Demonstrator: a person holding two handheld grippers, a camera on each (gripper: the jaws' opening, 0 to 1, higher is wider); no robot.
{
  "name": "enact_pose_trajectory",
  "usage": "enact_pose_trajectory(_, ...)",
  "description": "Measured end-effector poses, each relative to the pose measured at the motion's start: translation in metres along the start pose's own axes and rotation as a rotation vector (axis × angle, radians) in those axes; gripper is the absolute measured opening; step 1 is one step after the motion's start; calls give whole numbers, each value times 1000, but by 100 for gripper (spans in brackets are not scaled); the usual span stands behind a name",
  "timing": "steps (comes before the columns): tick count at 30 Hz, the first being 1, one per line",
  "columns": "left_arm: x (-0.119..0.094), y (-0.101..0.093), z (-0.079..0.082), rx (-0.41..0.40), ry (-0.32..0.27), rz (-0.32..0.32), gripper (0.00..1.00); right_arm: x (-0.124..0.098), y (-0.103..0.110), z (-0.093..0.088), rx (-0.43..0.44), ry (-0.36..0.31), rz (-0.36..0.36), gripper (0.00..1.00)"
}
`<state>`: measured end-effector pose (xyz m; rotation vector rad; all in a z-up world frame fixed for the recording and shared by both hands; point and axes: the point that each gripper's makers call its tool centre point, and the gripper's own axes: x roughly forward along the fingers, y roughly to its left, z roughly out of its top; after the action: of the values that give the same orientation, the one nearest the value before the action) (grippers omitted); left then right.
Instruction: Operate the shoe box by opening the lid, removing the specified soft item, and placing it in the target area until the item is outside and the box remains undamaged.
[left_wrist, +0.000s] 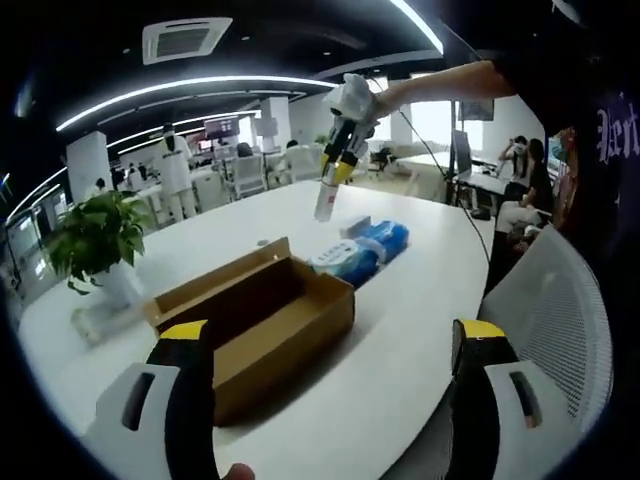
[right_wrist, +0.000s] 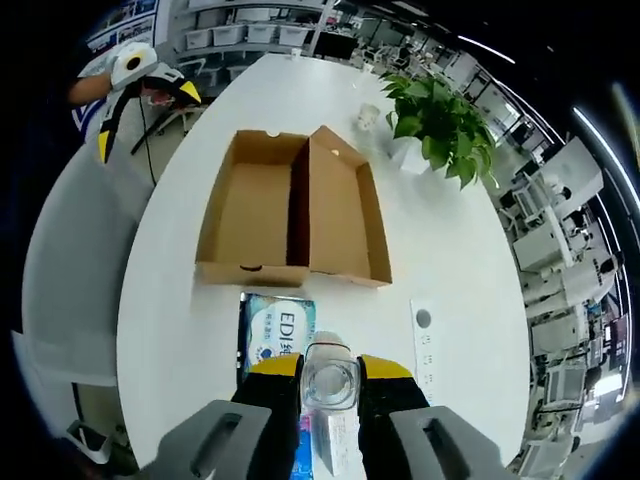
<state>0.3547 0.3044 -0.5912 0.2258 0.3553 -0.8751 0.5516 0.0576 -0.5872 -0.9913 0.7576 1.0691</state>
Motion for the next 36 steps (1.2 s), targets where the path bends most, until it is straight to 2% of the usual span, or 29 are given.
enact_pose_trajectory(4,-2,0,-1,-5,0,7,99,8,-4,-2,-6,7,10,16)
enact_pose_trajectory(20,-8,6,-10,-15,15,34,99,50,-10,-18,-65,105,56,16)
enact_pose_trajectory(36,-10,11,-20,-38,40,59,98,85,-6,-35,-83,139,89,17)
